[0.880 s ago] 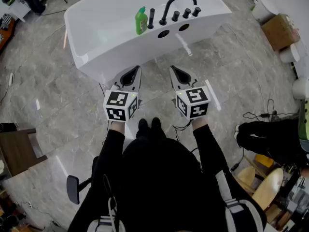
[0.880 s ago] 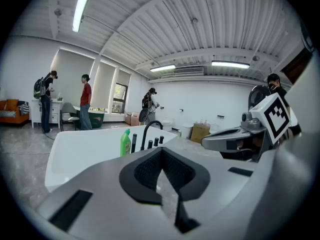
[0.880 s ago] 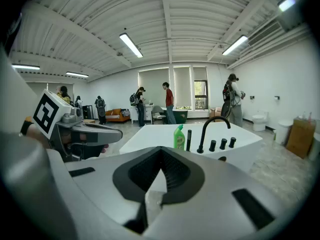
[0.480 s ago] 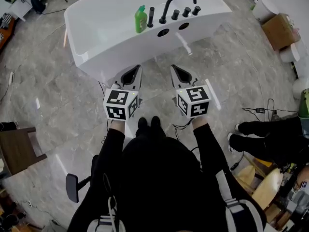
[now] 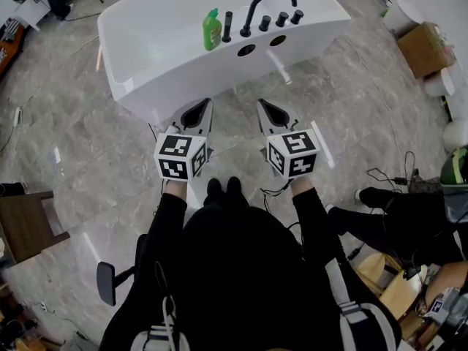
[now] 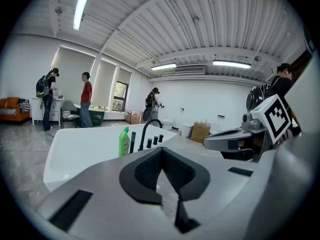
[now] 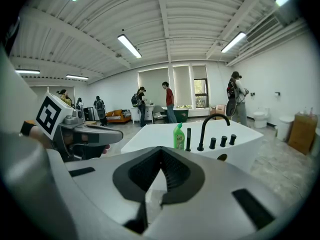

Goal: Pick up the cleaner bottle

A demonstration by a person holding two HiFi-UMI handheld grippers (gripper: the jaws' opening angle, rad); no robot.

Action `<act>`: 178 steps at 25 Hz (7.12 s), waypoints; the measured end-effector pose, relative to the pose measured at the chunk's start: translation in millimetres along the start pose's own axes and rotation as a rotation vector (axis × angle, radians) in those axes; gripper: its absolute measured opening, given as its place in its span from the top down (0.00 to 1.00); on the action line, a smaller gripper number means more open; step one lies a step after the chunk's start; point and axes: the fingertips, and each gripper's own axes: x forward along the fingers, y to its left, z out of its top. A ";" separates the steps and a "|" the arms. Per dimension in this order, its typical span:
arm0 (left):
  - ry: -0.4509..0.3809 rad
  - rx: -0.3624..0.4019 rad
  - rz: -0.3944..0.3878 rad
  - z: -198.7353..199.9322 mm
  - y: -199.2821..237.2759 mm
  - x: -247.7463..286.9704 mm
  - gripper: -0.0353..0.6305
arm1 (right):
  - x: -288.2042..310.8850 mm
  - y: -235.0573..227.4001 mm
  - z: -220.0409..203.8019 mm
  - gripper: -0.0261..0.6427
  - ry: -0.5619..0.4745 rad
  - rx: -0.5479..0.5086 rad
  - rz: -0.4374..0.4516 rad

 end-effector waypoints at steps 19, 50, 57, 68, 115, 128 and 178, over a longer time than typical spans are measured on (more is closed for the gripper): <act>-0.030 0.036 0.035 20.6 -4.5 37.6 0.94 | -3.8 -50.6 12.3 0.96 -0.029 0.024 -0.036; 0.035 0.003 0.023 39.0 129.8 159.3 0.94 | 162.2 -89.7 55.6 0.96 0.067 0.022 -0.045; 0.055 -0.002 -0.006 39.3 159.6 184.4 0.94 | 204.1 -100.5 65.8 0.96 0.091 0.027 -0.078; 0.084 0.013 -0.065 42.5 184.1 215.2 0.93 | 238.5 -111.1 73.8 0.96 0.128 0.015 -0.108; 0.240 0.149 -0.084 -115.7 224.1 348.3 0.52 | 347.9 -160.6 -16.5 0.96 0.277 -0.022 -0.052; 0.161 0.148 -0.106 -126.9 222.3 370.3 0.52 | 363.9 -163.0 -35.8 0.96 0.295 -0.013 -0.025; 0.040 0.219 -0.120 -116.1 222.8 398.7 0.64 | 398.4 -176.9 -52.0 0.96 0.338 0.002 -0.004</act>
